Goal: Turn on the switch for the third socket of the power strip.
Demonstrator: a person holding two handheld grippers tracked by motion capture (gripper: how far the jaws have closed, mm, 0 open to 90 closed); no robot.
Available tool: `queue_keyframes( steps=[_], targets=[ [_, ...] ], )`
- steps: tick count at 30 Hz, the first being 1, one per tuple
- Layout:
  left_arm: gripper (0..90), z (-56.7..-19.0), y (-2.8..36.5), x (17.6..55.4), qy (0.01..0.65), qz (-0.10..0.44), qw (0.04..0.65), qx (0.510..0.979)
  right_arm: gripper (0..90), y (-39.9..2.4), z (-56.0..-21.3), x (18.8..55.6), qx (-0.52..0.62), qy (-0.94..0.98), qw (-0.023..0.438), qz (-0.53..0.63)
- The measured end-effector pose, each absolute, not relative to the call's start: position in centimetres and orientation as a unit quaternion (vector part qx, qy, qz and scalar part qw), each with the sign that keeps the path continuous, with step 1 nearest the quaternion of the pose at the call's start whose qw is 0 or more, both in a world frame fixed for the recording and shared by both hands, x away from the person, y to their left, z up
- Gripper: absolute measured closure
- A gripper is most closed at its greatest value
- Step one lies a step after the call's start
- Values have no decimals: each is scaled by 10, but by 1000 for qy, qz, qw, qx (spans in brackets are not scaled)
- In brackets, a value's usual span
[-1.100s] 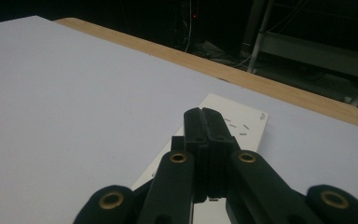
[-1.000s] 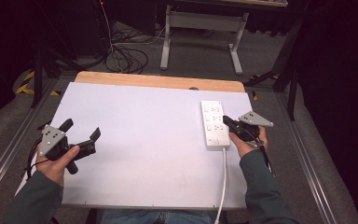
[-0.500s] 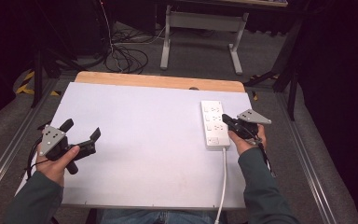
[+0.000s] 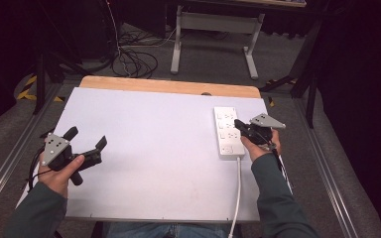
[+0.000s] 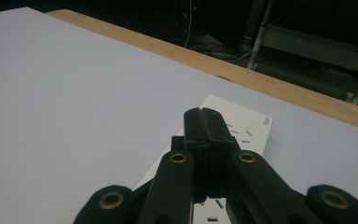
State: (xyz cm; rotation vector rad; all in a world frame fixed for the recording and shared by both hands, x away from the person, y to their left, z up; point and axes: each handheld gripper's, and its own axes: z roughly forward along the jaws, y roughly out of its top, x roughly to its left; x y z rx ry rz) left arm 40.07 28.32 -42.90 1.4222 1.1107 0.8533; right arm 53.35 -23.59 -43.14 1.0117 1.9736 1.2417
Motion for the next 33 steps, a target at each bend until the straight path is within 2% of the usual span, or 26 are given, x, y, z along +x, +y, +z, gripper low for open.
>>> queue_keyframes(
  steps=[33],
  targets=[
    [23,-432,286,401,471,353,532,609,900,-227,-436,562,383,748,279,464]
  ],
)
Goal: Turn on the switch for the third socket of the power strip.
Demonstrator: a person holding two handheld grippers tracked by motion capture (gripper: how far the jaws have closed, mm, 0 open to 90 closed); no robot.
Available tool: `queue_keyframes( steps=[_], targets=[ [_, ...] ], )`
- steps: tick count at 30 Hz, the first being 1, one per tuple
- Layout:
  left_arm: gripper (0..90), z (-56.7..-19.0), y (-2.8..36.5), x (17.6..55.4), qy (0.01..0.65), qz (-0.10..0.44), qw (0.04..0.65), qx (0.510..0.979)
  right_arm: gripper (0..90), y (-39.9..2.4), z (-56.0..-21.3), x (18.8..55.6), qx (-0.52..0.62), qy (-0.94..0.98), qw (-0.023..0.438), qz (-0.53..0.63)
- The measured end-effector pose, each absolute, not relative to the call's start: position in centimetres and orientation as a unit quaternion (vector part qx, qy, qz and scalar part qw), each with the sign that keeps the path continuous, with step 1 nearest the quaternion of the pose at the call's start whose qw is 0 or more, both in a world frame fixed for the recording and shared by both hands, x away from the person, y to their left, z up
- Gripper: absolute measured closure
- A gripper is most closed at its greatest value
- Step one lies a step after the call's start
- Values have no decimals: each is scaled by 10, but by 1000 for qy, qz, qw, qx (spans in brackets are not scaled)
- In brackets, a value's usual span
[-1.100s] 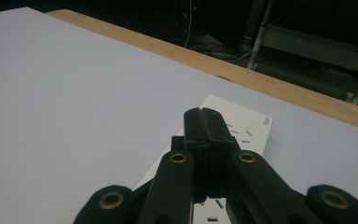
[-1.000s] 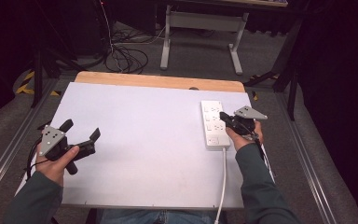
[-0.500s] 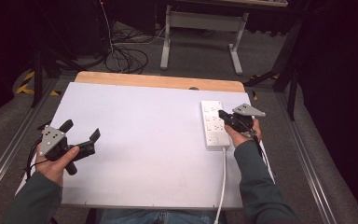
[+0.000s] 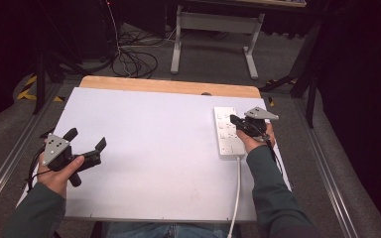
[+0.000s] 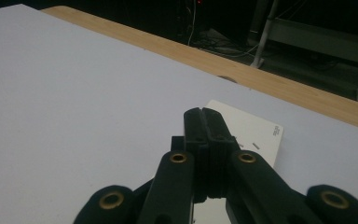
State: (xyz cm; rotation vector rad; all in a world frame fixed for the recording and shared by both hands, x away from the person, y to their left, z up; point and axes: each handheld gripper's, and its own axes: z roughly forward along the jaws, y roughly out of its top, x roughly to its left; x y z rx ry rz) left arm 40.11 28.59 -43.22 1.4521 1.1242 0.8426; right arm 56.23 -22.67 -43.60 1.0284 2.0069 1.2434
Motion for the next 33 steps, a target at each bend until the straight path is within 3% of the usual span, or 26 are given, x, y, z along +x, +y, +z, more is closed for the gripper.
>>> queue_keyframes(
  steps=[33],
  targets=[
    [23,-435,284,400,471,352,517,622,900,-214,-438,592,383,757,272,454]
  ],
)
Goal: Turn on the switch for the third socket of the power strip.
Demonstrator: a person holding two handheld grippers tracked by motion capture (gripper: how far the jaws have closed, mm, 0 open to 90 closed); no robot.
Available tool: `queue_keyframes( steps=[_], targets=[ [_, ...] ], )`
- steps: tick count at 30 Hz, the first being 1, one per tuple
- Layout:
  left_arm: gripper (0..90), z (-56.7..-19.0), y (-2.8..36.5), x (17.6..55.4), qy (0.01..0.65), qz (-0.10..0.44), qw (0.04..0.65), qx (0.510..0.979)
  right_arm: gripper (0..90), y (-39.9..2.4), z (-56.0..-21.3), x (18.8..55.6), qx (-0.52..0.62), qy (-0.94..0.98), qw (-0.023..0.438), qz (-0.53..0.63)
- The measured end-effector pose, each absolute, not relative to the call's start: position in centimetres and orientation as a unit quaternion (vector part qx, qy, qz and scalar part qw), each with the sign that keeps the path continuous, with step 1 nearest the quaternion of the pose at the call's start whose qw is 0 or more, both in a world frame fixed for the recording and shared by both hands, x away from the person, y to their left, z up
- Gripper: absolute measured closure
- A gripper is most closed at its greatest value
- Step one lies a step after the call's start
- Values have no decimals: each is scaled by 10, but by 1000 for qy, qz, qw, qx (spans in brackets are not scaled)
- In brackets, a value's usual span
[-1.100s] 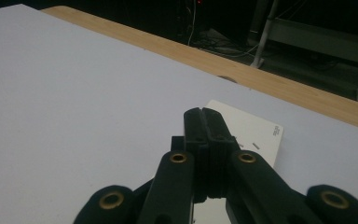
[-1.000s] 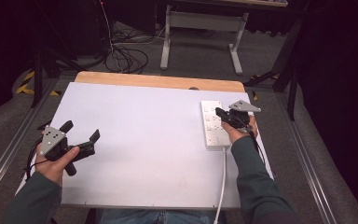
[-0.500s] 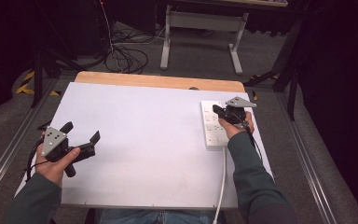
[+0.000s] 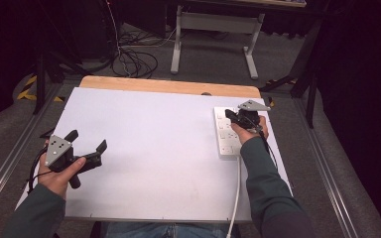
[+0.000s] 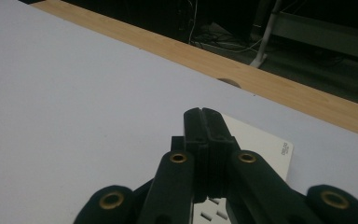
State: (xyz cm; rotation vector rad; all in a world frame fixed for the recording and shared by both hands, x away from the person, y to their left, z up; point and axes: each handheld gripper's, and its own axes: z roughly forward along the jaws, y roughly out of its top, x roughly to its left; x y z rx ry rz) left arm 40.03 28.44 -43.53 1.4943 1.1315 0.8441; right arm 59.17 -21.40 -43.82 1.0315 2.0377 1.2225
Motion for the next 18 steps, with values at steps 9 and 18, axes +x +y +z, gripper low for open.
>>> queue_keyframes(
  steps=[9,18],
  targets=[
    [23,-435,283,401,469,351,517,624,900,-210,-442,600,387,762,268,445],
    [23,-436,284,401,470,349,517,625,900,-209,-441,610,388,763,266,444]
  ],
)
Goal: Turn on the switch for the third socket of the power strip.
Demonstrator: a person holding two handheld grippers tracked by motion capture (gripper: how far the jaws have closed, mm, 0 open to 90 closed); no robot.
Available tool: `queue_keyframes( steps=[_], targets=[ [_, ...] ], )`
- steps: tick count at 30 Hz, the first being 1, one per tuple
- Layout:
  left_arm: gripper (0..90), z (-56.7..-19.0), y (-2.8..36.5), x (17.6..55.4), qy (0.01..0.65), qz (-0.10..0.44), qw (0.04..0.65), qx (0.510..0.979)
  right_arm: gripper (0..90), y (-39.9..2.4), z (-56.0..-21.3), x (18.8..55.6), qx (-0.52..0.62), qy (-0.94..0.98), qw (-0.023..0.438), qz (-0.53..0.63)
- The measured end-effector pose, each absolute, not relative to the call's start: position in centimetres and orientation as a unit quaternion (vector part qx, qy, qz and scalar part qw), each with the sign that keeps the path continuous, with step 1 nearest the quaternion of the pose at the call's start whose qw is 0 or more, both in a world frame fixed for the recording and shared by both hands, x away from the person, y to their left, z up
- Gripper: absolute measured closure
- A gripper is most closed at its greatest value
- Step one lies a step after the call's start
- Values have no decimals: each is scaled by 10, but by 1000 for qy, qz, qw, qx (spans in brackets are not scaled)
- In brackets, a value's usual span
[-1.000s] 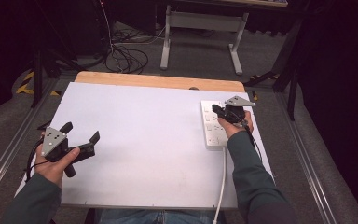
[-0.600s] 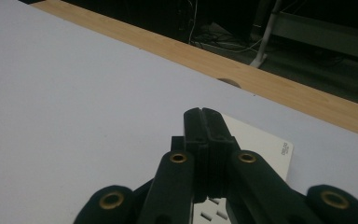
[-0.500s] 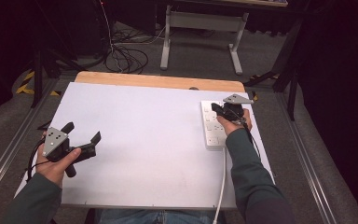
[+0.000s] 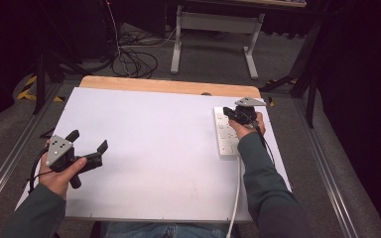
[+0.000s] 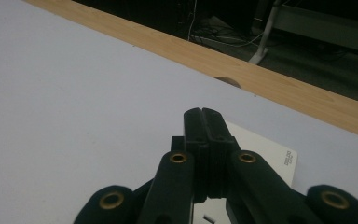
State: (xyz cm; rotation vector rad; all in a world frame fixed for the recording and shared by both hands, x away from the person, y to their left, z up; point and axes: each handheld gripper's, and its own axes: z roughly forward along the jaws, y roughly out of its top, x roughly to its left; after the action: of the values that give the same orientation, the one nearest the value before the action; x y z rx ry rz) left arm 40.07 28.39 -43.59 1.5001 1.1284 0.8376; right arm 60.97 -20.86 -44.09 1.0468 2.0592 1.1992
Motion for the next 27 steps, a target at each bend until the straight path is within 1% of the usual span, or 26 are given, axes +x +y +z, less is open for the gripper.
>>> queue_keyframes(
  steps=[17,27],
  targets=[
    [25,-438,284,401,471,345,515,627,900,-201,-444,625,385,773,260,432],
    [26,-438,281,402,466,342,516,632,900,-199,-450,628,388,785,255,410]
  ],
)
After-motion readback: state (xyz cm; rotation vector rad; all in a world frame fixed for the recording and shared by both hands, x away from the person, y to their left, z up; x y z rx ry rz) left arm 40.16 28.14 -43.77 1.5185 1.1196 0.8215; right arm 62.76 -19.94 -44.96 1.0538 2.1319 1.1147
